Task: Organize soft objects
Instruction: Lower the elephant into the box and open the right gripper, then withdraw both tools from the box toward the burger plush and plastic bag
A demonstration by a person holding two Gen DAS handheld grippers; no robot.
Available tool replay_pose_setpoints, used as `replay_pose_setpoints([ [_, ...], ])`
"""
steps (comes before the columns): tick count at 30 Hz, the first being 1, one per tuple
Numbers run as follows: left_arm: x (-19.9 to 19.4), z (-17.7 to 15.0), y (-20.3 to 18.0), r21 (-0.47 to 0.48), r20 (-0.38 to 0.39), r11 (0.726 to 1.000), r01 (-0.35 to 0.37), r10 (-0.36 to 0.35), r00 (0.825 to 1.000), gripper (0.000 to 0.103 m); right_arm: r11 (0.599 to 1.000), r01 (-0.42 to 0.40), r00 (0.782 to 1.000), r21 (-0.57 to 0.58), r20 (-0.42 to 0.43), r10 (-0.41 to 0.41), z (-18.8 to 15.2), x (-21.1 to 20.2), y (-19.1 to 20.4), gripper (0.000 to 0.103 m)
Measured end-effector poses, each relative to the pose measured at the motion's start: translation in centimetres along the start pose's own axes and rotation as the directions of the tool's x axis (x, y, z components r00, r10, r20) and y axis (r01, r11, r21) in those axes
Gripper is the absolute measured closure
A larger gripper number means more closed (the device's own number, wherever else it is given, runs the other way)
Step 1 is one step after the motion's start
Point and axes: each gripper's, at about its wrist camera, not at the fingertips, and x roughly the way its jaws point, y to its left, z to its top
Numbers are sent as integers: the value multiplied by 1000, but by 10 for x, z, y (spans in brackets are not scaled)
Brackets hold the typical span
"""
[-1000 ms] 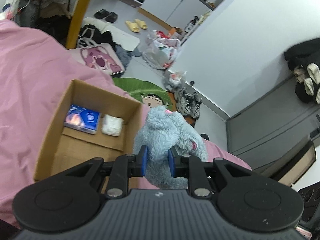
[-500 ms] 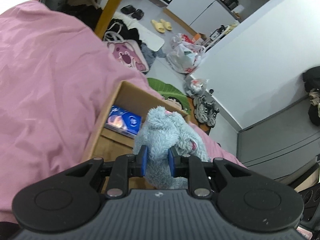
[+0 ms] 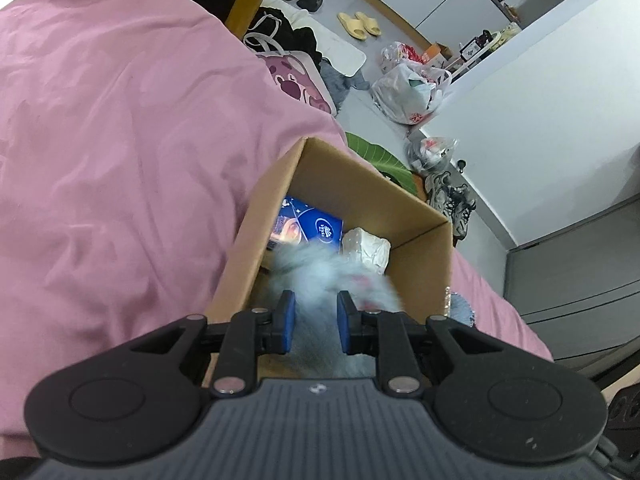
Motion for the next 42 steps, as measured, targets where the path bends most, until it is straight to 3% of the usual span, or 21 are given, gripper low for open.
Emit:
replay_pose_setpoints([
  [5,0,-1,-4,13,15,999,-40,39,999,78,1000,-8,1000,-12,3,8,2,-9,2,59],
  [8,-7,0,-8,13,21,998,-63,63,998,74,1000,-19,1000,-17,15,19,4,-19,1,56],
  [13,-22,-1,-22,40,52,995,-96,94,994,51,999,-33,999,-24,41,34,3,-37,-1,51],
  [17,-35,-7,-36,75,81,991,-112,106,991,40,998,-32,997,-56,69,36,1,-52,-5,35],
  [18,-38,-10,-40,89,86,989,-120,112,990,33,998,-28,996,-57,79,32,1,-56,-7,32],
  [19,-41,-13,-44,100,89,987,-128,119,989,25,998,-23,996,-58,88,28,0,-60,-8,31],
  [21,-46,-17,-50,115,93,985,-130,120,988,21,998,-21,995,-63,99,28,-1,-66,-12,30],
  [34,-68,-44,-81,209,159,962,-178,146,976,19,998,-8,985,-66,170,20,-8,-114,-52,19],
  [42,-80,-65,-102,264,186,945,-195,149,971,18,996,13,975,-88,221,7,-11,-145,-70,6],
])
